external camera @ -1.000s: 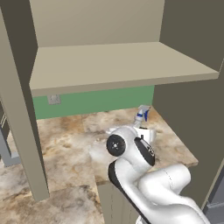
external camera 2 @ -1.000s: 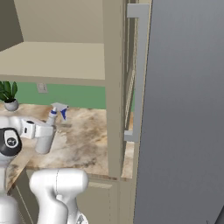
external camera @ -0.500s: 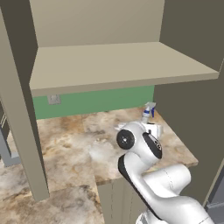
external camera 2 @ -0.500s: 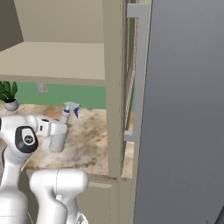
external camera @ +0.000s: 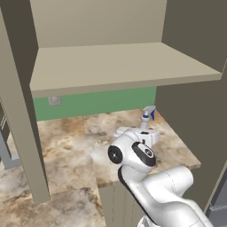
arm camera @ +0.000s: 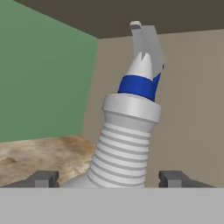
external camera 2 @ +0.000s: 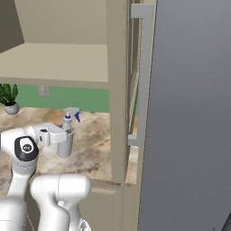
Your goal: Move the cutting board and knife to the sink. Then move spray from the cabinet to the counter.
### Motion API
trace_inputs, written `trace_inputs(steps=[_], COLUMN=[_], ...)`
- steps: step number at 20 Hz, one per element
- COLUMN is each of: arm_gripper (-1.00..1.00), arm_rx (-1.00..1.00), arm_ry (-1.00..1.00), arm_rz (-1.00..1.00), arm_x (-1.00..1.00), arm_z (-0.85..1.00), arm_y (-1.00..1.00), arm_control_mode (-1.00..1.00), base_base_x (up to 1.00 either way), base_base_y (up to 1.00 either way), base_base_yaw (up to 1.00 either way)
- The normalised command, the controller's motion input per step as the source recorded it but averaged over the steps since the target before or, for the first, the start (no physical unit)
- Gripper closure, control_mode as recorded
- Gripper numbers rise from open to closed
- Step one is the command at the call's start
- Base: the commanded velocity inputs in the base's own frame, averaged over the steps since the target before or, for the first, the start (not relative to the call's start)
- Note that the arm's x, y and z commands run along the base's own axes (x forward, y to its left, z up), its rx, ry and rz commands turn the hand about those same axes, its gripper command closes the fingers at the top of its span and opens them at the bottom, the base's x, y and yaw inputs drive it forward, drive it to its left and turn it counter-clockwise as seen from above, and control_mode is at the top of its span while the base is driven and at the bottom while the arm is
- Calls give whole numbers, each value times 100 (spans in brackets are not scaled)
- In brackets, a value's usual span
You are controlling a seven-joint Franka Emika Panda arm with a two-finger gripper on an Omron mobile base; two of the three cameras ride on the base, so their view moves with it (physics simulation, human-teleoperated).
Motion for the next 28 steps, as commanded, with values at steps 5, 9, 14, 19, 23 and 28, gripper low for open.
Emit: trace_inputs(steps=[5, 9, 14, 19, 23, 28], arm_gripper=[100, 100, 100, 100, 100, 100], arm_rx=[1, 4, 1, 0, 0, 0], arm_ry=[0, 0, 0, 0, 0, 0], arm_rz=[0, 0, 0, 0, 0, 0], arm_x=[10, 1, 1, 6, 3, 5], arm_z=[-7, -25, -44, -49, -55, -62], arm_y=[-4, 0, 0, 0, 0, 0], arm_control_mode=[-100, -100, -100, -100, -100, -100], base_base_x=[0, 0, 0, 0, 0, 0], base_base_y=[0, 0, 0, 0, 0, 0], base_base_yaw=[0, 0, 0, 0, 0, 0])
